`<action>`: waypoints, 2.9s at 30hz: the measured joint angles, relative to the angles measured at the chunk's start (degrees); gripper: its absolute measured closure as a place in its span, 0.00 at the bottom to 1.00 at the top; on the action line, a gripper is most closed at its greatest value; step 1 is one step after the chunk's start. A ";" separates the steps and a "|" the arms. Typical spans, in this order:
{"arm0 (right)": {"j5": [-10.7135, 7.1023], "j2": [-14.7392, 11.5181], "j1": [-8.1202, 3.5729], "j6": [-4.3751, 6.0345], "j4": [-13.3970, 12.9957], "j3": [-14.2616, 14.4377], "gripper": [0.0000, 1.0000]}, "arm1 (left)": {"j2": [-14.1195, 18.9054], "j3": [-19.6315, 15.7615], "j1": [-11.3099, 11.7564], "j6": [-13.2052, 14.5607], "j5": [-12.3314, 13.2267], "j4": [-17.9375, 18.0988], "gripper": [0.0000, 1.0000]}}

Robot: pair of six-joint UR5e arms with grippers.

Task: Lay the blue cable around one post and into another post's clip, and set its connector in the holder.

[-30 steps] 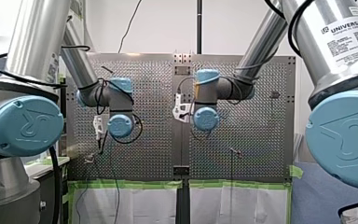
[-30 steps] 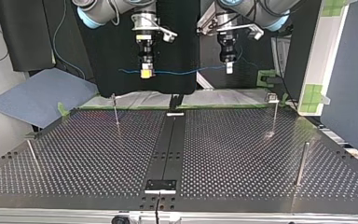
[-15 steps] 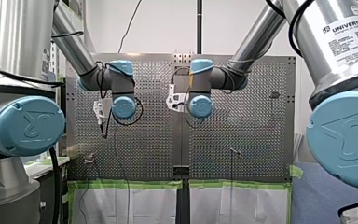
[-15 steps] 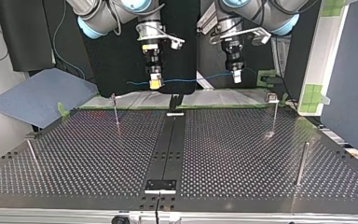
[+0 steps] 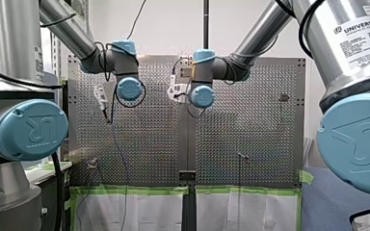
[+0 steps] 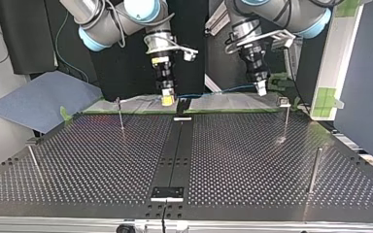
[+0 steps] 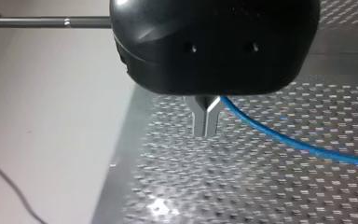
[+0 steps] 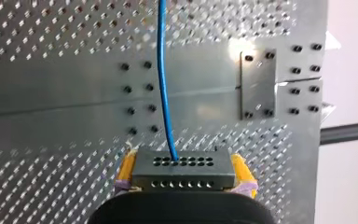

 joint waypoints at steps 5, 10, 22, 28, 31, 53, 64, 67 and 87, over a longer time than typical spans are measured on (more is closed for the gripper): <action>-1.17 0.00 0.10 -0.01 1.85 -2.30 1.00 | 2.82 2.73 0.73 -0.56 0.10 -2.83 1.00; -2.78 0.00 0.37 -0.05 3.00 -4.93 1.00 | 5.39 4.92 1.51 -1.54 0.23 -5.39 1.00; -3.40 -0.02 1.03 -0.10 7.10 -10.76 1.00 | 8.18 8.26 4.19 -4.18 2.03 -11.54 1.00; -3.98 -0.03 1.49 -0.50 7.88 -13.35 1.00 | 10.19 10.58 7.57 -7.54 5.39 -14.42 1.00; -4.10 -0.02 1.75 -0.60 8.27 -14.58 1.00 | 10.90 11.16 9.11 -9.07 6.92 -15.15 1.00; -4.96 0.10 3.36 -0.53 8.76 -21.41 1.00 | 8.31 17.64 19.89 -17.22 17.70 -17.16 1.00; -4.69 0.31 3.62 -0.33 10.49 -25.38 1.00 | 6.36 17.85 25.68 -21.92 23.49 -17.07 1.00; -4.58 0.52 3.64 -0.28 11.18 -26.37 1.00 | 5.41 18.42 27.39 -23.31 25.20 -16.81 1.00; -6.25 7.65 4.58 -0.64 18.23 -35.90 1.00 | 3.04 20.51 37.65 -28.87 35.46 -14.83 1.00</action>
